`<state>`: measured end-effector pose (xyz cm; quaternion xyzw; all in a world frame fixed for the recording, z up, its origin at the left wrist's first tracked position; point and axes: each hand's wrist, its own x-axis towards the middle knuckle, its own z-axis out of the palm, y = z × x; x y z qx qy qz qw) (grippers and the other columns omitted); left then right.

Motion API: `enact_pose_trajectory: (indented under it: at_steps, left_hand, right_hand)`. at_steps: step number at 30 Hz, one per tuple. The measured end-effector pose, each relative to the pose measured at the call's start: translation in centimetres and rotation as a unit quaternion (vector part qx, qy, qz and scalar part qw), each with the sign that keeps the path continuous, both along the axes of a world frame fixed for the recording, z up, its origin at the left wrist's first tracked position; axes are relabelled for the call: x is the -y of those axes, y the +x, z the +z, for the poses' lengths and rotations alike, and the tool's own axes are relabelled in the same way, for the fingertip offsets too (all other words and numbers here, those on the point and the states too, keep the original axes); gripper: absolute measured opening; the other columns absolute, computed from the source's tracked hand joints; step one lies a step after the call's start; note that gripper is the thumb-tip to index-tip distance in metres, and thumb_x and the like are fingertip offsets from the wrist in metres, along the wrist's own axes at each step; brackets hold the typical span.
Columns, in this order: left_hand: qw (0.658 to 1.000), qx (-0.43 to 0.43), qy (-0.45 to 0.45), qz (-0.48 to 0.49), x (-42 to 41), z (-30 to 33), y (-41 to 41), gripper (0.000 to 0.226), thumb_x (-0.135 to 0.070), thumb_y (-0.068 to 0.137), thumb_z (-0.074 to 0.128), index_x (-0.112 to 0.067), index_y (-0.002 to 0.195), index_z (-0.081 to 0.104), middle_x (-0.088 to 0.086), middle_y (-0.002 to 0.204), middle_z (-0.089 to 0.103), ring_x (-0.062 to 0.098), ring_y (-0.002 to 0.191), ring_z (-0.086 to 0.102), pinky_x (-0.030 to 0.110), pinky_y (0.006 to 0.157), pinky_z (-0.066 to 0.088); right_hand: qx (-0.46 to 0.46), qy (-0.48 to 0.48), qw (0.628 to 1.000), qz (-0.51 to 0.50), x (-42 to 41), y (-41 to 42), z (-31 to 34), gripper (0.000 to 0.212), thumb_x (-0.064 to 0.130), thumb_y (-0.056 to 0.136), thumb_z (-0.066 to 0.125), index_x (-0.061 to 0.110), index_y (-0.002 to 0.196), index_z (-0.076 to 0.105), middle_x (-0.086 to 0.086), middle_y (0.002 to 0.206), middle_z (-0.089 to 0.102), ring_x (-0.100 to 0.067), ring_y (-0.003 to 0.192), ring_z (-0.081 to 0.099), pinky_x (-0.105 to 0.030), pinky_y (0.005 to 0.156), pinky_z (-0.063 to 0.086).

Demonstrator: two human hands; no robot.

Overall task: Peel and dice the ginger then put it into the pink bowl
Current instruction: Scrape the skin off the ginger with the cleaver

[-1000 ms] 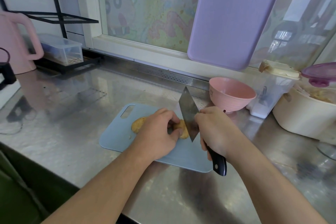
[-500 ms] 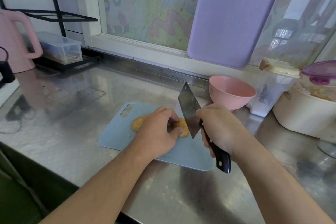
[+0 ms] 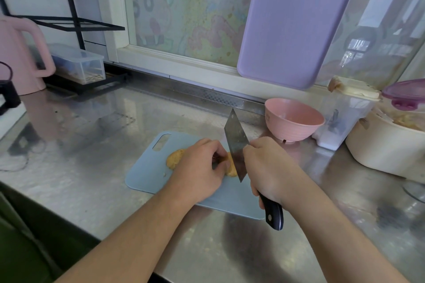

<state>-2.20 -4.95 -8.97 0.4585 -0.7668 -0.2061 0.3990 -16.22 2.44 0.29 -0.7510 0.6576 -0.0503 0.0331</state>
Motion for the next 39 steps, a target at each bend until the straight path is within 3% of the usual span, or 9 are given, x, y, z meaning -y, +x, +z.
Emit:
enact_pose_trajectory:
  at_steps: [3, 7, 11, 16, 20, 27, 31, 33, 39]
  left_hand:
    - [1.0, 0.003, 0.005, 0.007, -0.1, 0.1, 0.0, 0.007, -0.019, 0.088, 0.074, -0.025, 0.091, 0.07, -0.011, 0.096, 0.063, 0.008, 0.089, 0.065, 0.035, 0.087, 0.056]
    - [1.0, 0.005, 0.001, 0.01, -0.2, 0.2, 0.0, 0.007, -0.018, 0.088, 0.073, -0.025, 0.089, 0.07, -0.011, 0.095, 0.063, 0.008, 0.088, 0.064, 0.034, 0.086, 0.055]
    - [1.0, 0.003, 0.004, 0.012, -0.2, 0.2, 0.0, 0.007, -0.021, 0.088, 0.075, -0.026, 0.087, 0.07, -0.012, 0.093, 0.062, 0.008, 0.087, 0.064, 0.035, 0.085, 0.056]
    - [1.0, -0.001, 0.016, 0.004, -0.2, 0.3, 0.1, 0.008, -0.016, 0.086, 0.073, -0.024, 0.089, 0.072, -0.01, 0.096, 0.064, 0.011, 0.089, 0.066, 0.037, 0.086, 0.056]
    - [1.0, 0.003, 0.021, 0.004, -0.3, 0.4, 0.1, 0.009, -0.016, 0.086, 0.073, -0.023, 0.091, 0.071, -0.01, 0.098, 0.064, 0.01, 0.091, 0.065, 0.035, 0.087, 0.056]
    - [1.0, 0.005, 0.017, 0.01, -0.2, 0.3, 0.1, 0.005, -0.022, 0.09, 0.074, -0.024, 0.093, 0.07, -0.01, 0.099, 0.062, 0.01, 0.091, 0.065, 0.037, 0.088, 0.056]
    - [1.0, 0.009, 0.015, 0.012, -0.1, 0.2, 0.0, 0.007, -0.023, 0.089, 0.075, -0.025, 0.092, 0.069, -0.011, 0.098, 0.061, 0.009, 0.089, 0.064, 0.036, 0.087, 0.057]
    - [1.0, 0.012, 0.012, 0.016, -0.1, 0.1, 0.0, 0.007, -0.025, 0.089, 0.076, -0.026, 0.092, 0.069, -0.012, 0.097, 0.061, 0.007, 0.088, 0.063, 0.035, 0.086, 0.056]
    - [1.0, 0.003, 0.017, 0.009, -0.1, 0.1, 0.1, 0.008, -0.024, 0.09, 0.076, -0.026, 0.093, 0.068, -0.012, 0.097, 0.061, 0.008, 0.089, 0.064, 0.035, 0.087, 0.057]
  right_hand:
    - [-0.12, -0.066, 0.989, 0.063, -0.2, 1.2, 0.1, 0.05, -0.007, 0.076, 0.062, 0.013, 0.059, 0.02, -0.006, 0.063, 0.027, -0.019, 0.052, 0.022, -0.031, 0.05, 0.034]
    - [-0.173, -0.004, 0.981, 0.086, -0.8, 1.3, 0.1, 0.037, 0.0, 0.093, 0.043, 0.012, 0.065, 0.022, -0.006, 0.074, 0.025, -0.024, 0.061, 0.028, -0.033, 0.053, 0.027]
    - [-0.186, 0.058, 0.971, 0.135, -0.8, 1.2, 0.6, 0.019, 0.0, 0.059, 0.014, 0.015, 0.062, 0.025, -0.002, 0.068, 0.024, -0.028, 0.08, 0.034, -0.036, 0.088, 0.048]
    - [-0.17, 0.024, 0.982, 0.083, 0.5, 1.8, -0.5, 0.036, -0.005, 0.087, 0.046, 0.012, 0.061, 0.028, -0.005, 0.073, 0.039, -0.027, 0.085, 0.041, -0.032, 0.076, 0.042]
    - [-0.115, 0.031, 0.992, 0.048, 1.8, 1.7, -1.6, 0.034, -0.002, 0.088, 0.049, 0.014, 0.064, 0.031, -0.016, 0.099, 0.059, -0.028, 0.089, 0.05, -0.033, 0.072, 0.039]
    - [0.154, 0.03, 0.983, -0.096, 0.8, 1.5, -1.4, 0.016, 0.008, 0.099, 0.045, 0.005, 0.108, 0.058, -0.009, 0.084, 0.05, -0.018, 0.064, 0.045, -0.029, 0.063, 0.047]
    - [0.324, 0.062, 0.932, -0.149, 0.5, 1.2, -1.0, 0.024, 0.002, 0.096, 0.044, 0.009, 0.074, 0.049, -0.018, 0.078, 0.057, -0.028, 0.064, 0.058, -0.046, 0.068, 0.06]
    - [0.352, 0.08, 0.92, -0.152, 0.4, 0.8, -0.8, 0.019, 0.003, 0.088, 0.043, 0.0, 0.073, 0.054, -0.021, 0.055, 0.053, -0.026, 0.039, 0.05, -0.036, 0.043, 0.047]
    - [0.384, 0.067, 0.906, -0.167, 0.0, 0.3, 0.2, 0.024, 0.006, 0.089, 0.041, 0.001, 0.067, 0.049, -0.023, 0.048, 0.049, -0.028, 0.033, 0.045, -0.03, 0.044, 0.041]
